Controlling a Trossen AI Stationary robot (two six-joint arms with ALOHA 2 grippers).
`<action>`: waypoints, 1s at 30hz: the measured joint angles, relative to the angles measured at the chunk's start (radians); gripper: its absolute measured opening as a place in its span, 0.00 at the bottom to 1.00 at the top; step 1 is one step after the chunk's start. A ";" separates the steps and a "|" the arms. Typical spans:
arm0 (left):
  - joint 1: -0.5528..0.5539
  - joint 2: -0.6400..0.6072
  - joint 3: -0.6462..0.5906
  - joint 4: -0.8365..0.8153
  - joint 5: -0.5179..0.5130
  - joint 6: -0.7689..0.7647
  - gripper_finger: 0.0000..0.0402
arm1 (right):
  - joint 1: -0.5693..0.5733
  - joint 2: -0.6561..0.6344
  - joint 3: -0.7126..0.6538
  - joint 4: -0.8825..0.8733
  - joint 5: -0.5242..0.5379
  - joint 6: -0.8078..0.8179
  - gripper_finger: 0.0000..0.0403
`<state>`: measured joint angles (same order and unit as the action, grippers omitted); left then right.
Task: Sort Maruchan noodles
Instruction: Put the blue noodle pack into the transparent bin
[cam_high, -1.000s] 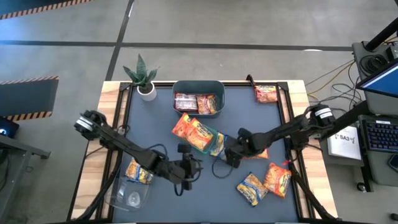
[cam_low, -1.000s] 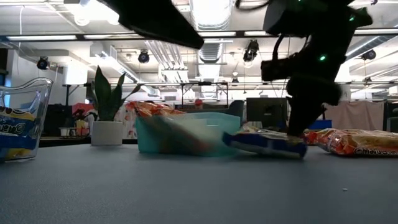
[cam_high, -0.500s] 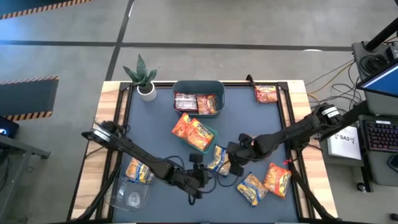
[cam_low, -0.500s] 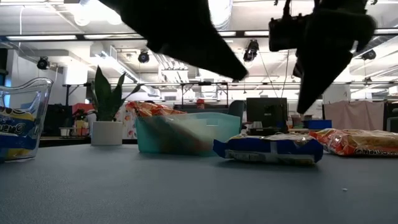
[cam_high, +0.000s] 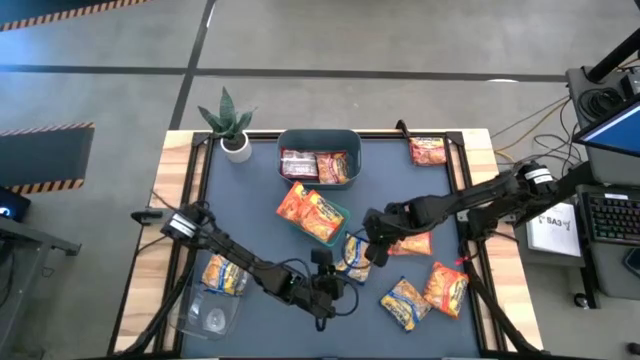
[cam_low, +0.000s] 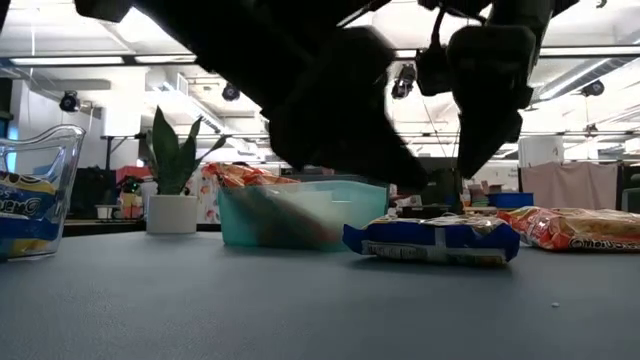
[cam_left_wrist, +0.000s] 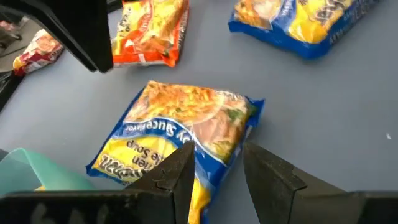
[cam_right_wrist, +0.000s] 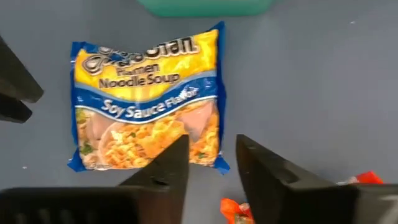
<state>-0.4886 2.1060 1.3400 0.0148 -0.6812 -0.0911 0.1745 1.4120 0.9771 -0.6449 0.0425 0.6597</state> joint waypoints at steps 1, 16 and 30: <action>0.002 0.000 -0.003 0.004 0.000 0.000 0.29 | -0.007 0.001 -0.004 0.004 -0.006 -0.006 0.33; 0.012 0.014 -0.047 0.075 0.072 -0.031 0.29 | -0.111 0.002 -0.189 0.281 -0.184 -0.033 0.73; 0.024 0.079 -0.047 0.161 0.070 -0.076 0.29 | -0.127 0.002 -0.230 0.342 -0.208 -0.051 0.80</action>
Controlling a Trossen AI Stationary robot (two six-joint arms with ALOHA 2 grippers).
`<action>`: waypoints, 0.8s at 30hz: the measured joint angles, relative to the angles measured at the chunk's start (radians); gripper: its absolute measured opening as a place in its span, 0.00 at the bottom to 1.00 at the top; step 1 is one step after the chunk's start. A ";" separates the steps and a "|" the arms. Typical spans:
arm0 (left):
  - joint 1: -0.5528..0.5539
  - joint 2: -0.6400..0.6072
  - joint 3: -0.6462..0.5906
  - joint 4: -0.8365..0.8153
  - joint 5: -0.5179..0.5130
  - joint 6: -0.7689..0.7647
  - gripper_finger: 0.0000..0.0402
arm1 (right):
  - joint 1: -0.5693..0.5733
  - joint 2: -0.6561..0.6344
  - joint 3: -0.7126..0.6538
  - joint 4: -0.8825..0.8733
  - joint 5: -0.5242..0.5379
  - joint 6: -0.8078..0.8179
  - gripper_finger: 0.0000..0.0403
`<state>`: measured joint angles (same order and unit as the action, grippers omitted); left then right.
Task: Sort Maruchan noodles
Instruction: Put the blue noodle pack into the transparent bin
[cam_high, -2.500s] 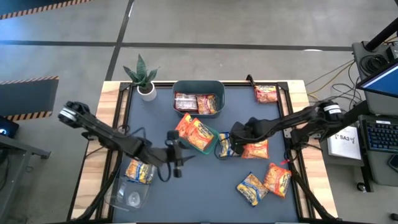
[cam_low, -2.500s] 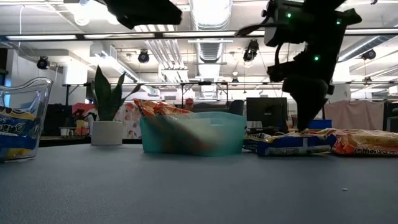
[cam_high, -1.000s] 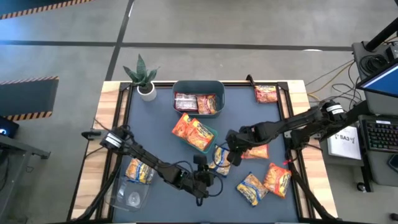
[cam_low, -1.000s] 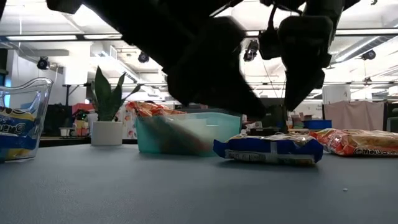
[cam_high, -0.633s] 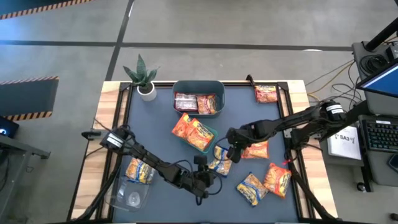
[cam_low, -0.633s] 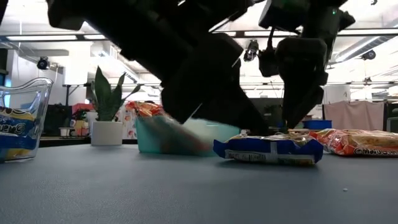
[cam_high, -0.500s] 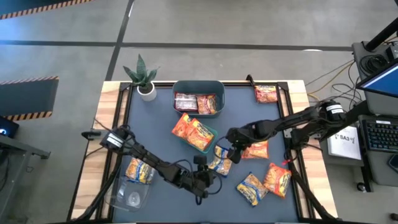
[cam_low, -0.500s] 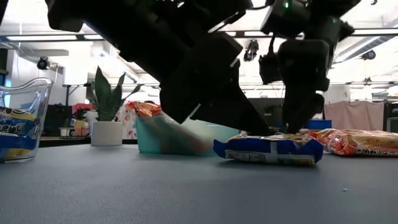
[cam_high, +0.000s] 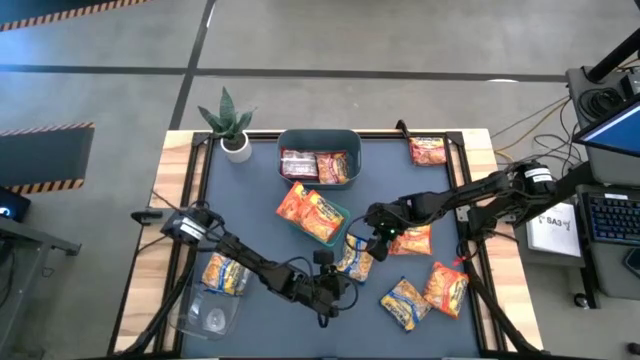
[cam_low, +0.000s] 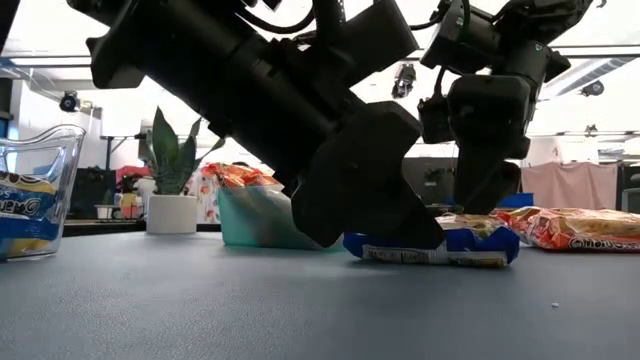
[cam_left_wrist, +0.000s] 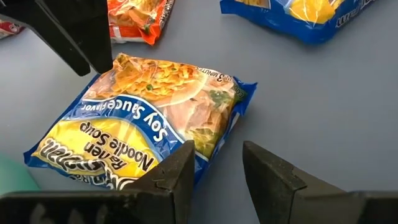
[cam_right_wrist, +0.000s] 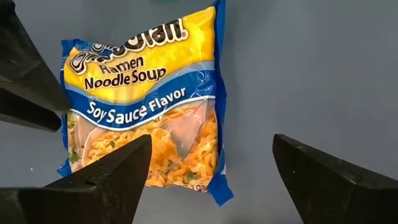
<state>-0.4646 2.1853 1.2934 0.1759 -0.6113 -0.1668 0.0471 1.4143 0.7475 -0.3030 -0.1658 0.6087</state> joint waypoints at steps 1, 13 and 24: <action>0.001 0.000 0.000 -0.001 0.001 -0.005 0.29 | 0.000 0.000 0.000 0.002 0.000 -0.001 0.80; 0.002 -0.002 -0.012 -0.014 0.032 -0.089 0.29 | -0.002 0.000 -0.073 0.157 -0.088 -0.002 0.81; 0.001 -0.003 -0.050 0.032 0.052 -0.116 0.29 | -0.002 0.003 -0.120 0.344 -0.164 0.057 0.77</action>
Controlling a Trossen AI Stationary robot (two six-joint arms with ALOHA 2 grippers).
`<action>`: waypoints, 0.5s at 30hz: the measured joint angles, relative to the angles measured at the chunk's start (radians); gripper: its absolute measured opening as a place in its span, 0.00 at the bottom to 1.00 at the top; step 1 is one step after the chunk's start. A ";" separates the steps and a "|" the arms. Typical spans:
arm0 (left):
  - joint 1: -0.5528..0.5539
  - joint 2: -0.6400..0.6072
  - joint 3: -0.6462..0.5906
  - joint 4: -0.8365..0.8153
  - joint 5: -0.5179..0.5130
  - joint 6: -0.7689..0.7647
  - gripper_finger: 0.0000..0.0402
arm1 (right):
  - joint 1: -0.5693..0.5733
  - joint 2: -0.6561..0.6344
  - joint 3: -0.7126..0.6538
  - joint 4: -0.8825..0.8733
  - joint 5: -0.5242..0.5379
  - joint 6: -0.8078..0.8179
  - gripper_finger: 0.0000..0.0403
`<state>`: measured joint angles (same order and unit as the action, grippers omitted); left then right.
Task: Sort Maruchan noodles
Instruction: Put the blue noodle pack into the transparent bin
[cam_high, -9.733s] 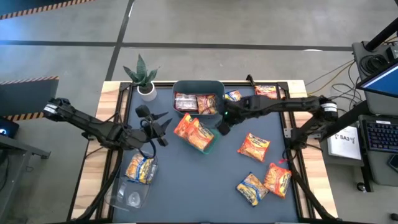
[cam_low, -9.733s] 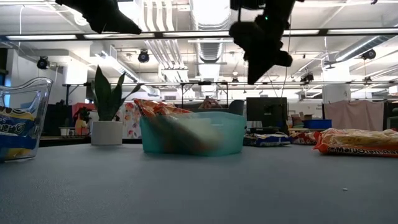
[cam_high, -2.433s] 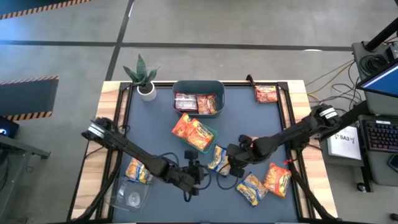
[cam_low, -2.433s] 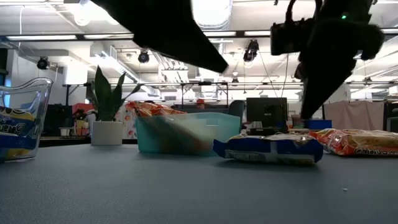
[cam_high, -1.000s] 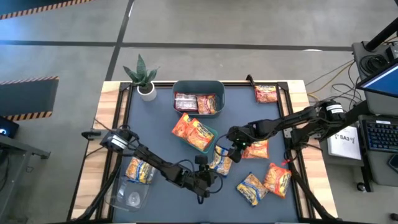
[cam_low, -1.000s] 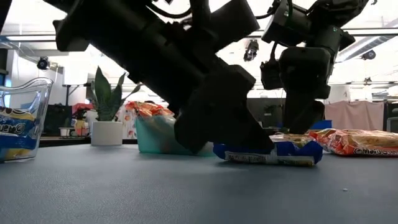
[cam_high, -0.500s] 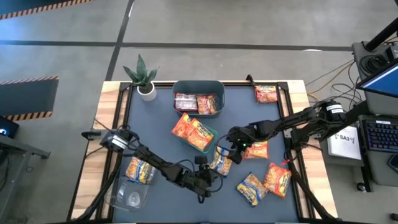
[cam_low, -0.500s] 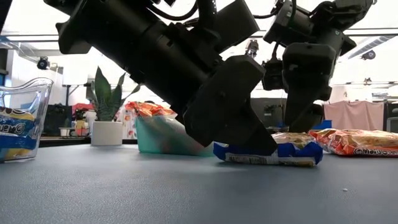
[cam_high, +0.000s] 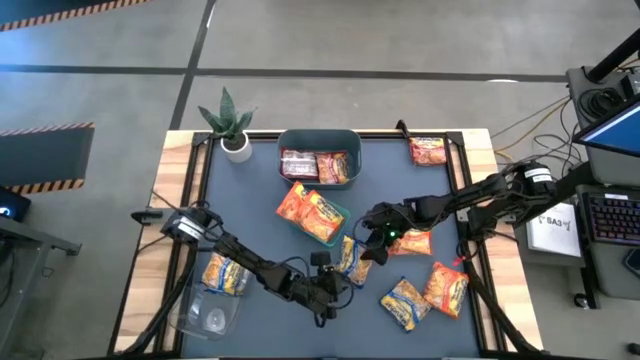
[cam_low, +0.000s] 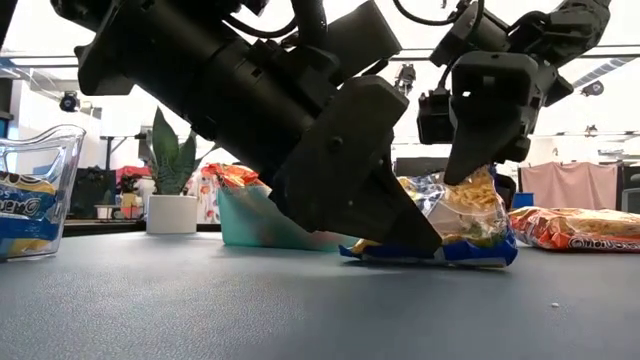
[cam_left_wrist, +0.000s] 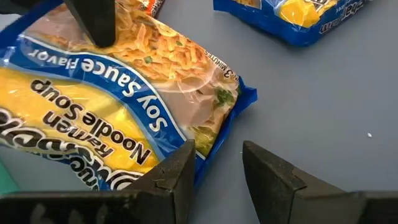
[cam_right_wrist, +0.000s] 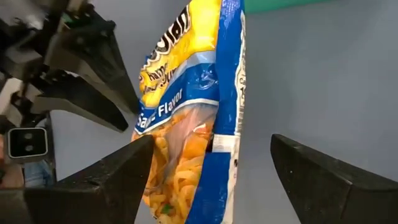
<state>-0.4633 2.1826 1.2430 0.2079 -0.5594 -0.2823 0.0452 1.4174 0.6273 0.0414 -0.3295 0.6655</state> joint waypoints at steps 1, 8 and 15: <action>0.000 0.000 0.000 -0.001 0.000 0.000 0.29 | 0.000 0.000 0.000 0.008 0.000 0.001 0.76; 0.000 0.001 0.000 -0.003 -0.002 0.000 0.29 | 0.000 0.000 0.000 0.028 0.000 0.023 0.62; -0.006 -0.012 -0.005 -0.016 -0.086 0.027 0.29 | 0.000 -0.001 0.000 0.027 0.006 0.042 0.45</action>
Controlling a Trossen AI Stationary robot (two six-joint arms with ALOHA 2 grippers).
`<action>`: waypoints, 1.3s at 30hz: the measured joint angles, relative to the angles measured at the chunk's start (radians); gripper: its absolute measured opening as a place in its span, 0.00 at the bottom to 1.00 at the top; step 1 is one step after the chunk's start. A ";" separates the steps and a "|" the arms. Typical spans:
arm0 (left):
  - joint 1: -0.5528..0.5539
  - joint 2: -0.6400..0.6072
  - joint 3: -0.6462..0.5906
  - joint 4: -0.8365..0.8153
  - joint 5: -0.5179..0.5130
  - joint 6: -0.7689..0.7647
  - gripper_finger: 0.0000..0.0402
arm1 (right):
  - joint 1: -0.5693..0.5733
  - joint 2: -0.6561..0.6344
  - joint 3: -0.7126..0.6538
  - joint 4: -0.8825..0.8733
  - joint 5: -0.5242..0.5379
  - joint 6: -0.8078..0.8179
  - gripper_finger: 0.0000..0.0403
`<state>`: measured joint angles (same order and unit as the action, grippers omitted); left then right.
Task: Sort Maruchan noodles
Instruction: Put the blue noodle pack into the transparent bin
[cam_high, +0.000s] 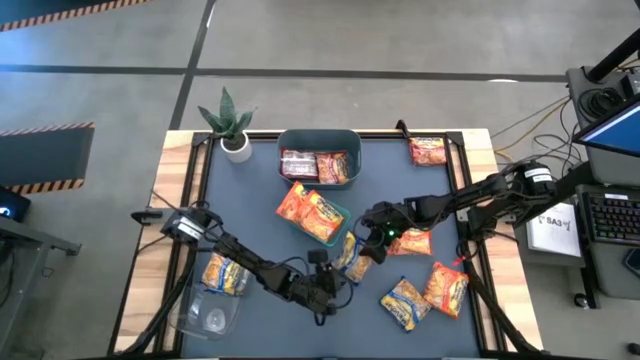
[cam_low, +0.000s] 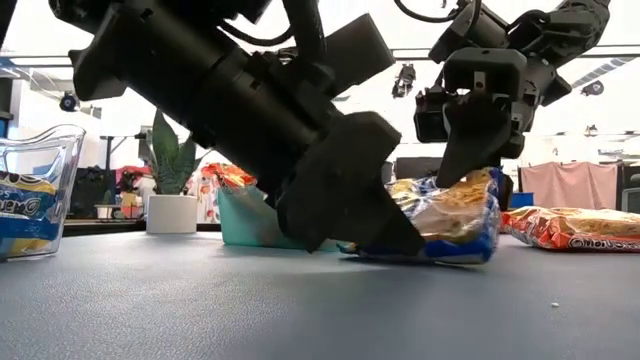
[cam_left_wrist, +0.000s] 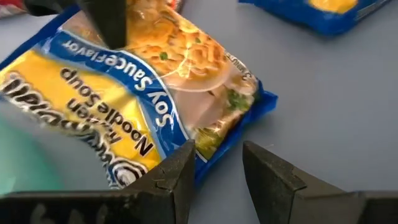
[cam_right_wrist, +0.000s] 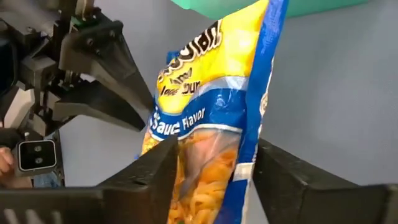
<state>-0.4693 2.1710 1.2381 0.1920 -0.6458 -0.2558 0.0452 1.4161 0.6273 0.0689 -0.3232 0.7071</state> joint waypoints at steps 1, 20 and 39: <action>-0.004 -0.002 0.000 -0.004 -0.019 0.004 0.29 | 0.000 0.000 0.000 0.000 0.001 0.000 0.42; -0.084 -0.225 -0.045 -0.237 -0.185 0.043 0.29 | 0.100 -0.069 0.000 0.052 0.142 -0.111 0.27; 0.009 -0.401 -0.381 0.363 0.011 -0.023 0.60 | 0.341 -0.054 0.003 0.122 0.613 -0.394 0.26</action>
<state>-0.4600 1.7696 0.8576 0.5555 -0.6345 -0.2784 0.3861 1.3624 0.6304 0.1910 0.2893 0.3129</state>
